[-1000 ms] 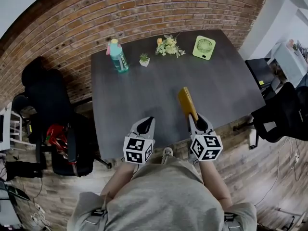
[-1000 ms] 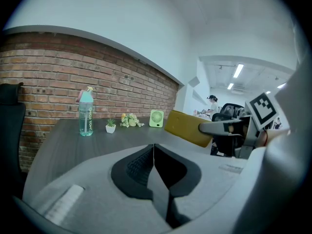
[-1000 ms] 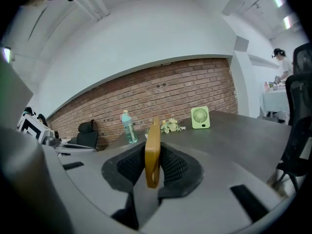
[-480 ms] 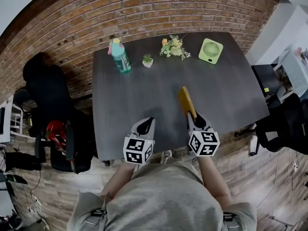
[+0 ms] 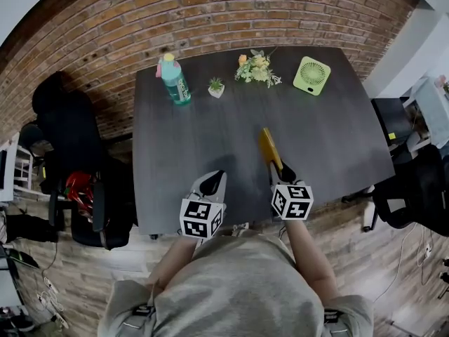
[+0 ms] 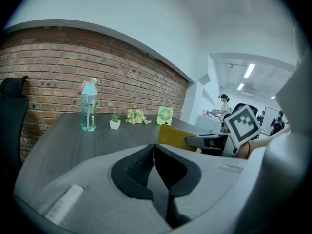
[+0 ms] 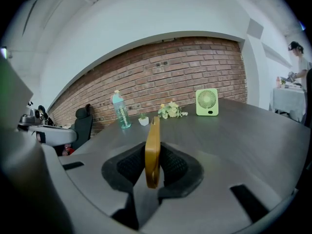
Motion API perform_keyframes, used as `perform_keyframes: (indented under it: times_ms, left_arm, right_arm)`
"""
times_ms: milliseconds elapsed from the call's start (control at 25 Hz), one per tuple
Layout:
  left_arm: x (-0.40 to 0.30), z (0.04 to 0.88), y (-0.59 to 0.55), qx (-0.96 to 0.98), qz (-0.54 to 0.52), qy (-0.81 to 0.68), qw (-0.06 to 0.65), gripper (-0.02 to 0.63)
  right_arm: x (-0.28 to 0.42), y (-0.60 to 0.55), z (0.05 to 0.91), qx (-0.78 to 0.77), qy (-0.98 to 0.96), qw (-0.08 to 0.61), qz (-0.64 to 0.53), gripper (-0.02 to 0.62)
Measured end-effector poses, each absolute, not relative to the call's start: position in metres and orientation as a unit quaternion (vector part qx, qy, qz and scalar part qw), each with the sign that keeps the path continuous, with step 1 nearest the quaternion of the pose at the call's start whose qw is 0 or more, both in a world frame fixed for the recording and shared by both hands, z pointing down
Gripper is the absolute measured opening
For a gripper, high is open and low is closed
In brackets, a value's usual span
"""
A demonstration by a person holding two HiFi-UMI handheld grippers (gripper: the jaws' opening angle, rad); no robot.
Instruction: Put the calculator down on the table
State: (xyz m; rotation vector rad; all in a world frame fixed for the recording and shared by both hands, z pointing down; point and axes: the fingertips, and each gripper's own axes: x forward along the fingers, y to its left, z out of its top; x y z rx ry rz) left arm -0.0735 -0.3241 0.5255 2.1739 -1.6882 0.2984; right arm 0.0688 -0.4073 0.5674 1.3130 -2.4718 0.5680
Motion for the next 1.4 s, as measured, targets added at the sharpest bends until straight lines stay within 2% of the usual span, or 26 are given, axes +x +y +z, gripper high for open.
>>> perform_keyframes:
  times_ms: [1400]
  left_arm:
    - [-0.072, 0.532, -0.326, 0.76, 0.11, -0.614, 0.182, 0.018]
  right_arm:
    - [0.061, -0.407, 0.642, 0.423, -0.851, 0.226, 0.214, 0.084]
